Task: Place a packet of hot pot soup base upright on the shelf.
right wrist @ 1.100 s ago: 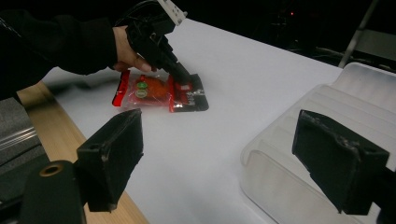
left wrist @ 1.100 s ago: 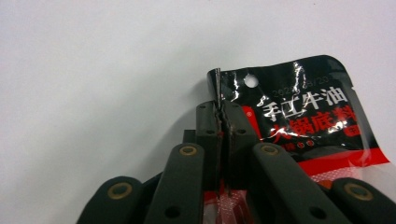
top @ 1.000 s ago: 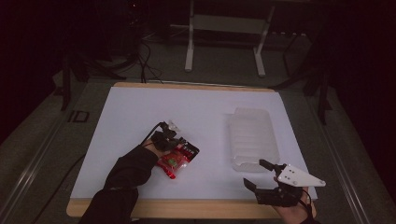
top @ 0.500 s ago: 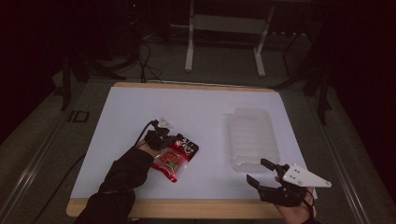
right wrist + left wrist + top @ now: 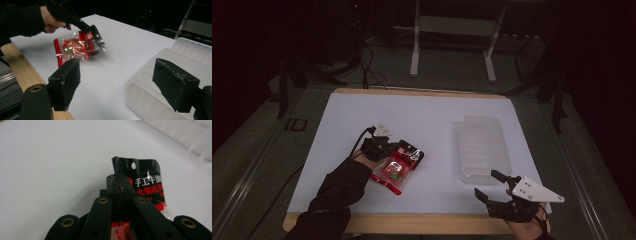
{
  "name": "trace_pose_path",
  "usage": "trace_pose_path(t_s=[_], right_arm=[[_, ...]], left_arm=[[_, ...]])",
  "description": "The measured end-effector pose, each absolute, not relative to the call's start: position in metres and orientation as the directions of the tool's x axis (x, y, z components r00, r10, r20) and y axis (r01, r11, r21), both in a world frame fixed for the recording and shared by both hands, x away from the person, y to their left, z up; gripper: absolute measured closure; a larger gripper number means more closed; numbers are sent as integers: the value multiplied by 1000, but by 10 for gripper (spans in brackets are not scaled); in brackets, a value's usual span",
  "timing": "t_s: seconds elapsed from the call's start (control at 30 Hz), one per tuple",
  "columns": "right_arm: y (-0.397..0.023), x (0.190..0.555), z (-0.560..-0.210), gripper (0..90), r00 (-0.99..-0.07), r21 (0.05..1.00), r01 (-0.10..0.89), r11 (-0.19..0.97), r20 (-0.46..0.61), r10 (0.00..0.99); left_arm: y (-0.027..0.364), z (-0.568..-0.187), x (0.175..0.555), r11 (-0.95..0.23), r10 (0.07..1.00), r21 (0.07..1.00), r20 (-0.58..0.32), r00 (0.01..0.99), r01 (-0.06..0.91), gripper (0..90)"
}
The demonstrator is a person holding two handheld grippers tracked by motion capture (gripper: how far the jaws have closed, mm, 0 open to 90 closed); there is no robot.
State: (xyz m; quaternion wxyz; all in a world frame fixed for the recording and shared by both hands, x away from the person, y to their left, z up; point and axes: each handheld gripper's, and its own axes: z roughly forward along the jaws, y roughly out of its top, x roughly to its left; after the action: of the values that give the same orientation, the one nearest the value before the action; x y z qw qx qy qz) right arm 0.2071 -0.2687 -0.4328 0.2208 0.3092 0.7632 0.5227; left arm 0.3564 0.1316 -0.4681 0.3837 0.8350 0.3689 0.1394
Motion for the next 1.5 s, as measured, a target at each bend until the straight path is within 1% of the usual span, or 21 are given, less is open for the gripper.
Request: trace_pose_path(t_s=[0.13, 0.37, 0.57, 0.7, 0.77, 1.03, 1.13, 1.5], right_arm=[[-269, 208, -434, 221, -712, 931, 248, 266, -11, 702], [-271, 209, -433, 222, -709, 936, 249, 250, 0, 705], [-271, 208, -432, 227, -712, 937, 242, 253, -6, 702], [-274, 209, -430, 235, -720, 940, 273, 207, 57, 692], [-274, 209, -429, 252, -718, 940, 271, 208, 53, 694], [-272, 208, -427, 254, -720, 934, 265, 238, 27, 694], [-273, 208, -423, 275, -721, 935, 255, 248, 12, 693], [-274, 223, -393, 276, -734, 941, 191, 280, -52, 677]], left_arm=[[131, -459, 350, -428, 717, 760, -43, 696, 488, 891], [131, -445, 342, -407, 703, 783, -60, 708, 470, 891], [130, -435, 333, -397, 683, 808, -55, 728, 434, 892], [129, -426, 328, -384, 676, 825, -55, 735, 415, 891], [129, -422, 326, -377, 670, 832, -58, 740, 407, 891], [127, -404, 320, -333, 660, 873, -55, 749, 358, 892], [127, -397, 316, -308, 653, 889, -60, 755, 337, 892], [123, -375, 301, -235, 600, 930, -89, 795, 282, 892]])
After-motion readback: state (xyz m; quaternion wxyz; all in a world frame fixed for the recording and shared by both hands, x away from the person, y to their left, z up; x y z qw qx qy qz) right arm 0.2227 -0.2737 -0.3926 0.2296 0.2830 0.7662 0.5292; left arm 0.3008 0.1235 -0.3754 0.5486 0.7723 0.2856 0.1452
